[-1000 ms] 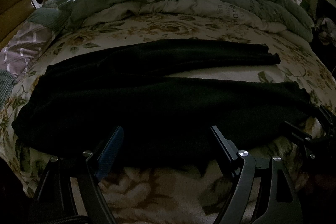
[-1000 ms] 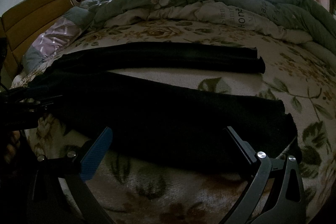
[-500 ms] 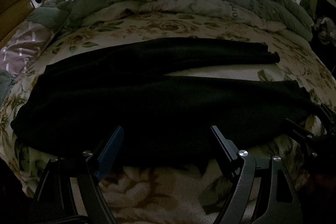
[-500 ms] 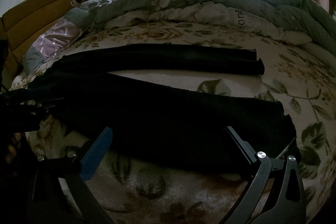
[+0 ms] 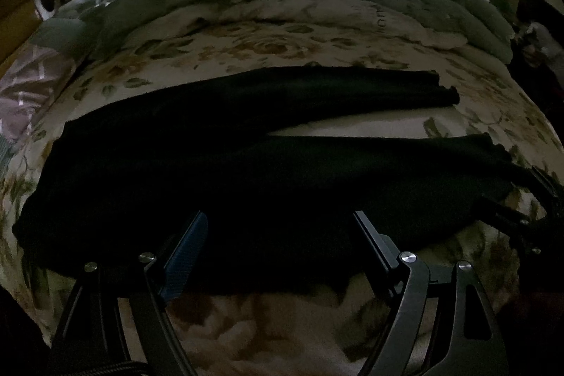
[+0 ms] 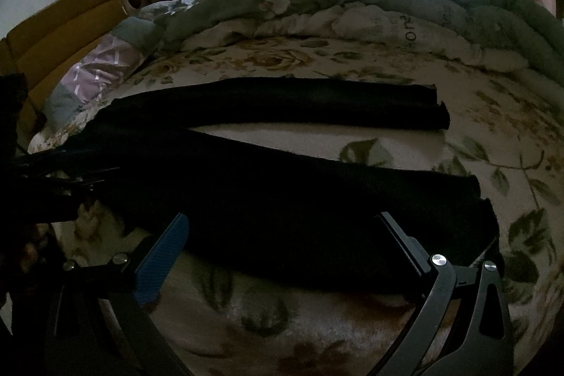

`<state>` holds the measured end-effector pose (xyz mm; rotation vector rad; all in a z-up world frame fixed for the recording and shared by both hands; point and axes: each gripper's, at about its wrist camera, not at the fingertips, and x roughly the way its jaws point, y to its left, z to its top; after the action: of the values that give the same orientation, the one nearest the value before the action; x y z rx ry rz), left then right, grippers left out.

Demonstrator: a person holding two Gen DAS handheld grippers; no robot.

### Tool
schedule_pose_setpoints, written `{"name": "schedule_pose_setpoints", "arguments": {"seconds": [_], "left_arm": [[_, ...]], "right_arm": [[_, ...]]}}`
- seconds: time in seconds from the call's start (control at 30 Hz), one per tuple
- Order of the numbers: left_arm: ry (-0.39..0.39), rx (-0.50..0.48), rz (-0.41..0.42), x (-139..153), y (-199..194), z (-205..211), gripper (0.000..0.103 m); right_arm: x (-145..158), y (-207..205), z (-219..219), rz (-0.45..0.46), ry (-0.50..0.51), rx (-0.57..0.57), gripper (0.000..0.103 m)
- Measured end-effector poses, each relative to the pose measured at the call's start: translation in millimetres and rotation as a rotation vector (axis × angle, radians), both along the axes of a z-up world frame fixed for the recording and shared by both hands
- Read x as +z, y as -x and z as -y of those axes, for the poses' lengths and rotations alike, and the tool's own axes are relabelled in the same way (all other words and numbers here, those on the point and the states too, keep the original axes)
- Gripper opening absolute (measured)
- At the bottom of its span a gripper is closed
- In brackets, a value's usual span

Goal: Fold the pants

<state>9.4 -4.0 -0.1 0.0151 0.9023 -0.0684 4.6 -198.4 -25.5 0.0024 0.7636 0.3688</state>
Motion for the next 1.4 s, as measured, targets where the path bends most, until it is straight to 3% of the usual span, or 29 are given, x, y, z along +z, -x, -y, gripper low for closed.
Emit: {"name": "schedule_pose_setpoints", "arguments": {"seconds": [0.43,0.9,1.2,1.4], "left_arm": [[0.004,-0.066,-0.021,9,-45,2,0.082],[0.016,-0.177,-0.102,20,-169,3,0.082],[0.015,-0.235,-0.200,-9,-249,8,0.082],[-0.009,-0.331,-0.283,-37,-298,24,0.082]], "right_arm": [[14,-38,23,-0.010,-0.009,-0.032,0.103],[34,-139,68,-0.053,0.004,-0.072,0.103],[22,-204,99,-0.137,-0.008,-0.099,0.103],[-1,-246,120,-0.241,-0.048,-0.106,0.103]]}}
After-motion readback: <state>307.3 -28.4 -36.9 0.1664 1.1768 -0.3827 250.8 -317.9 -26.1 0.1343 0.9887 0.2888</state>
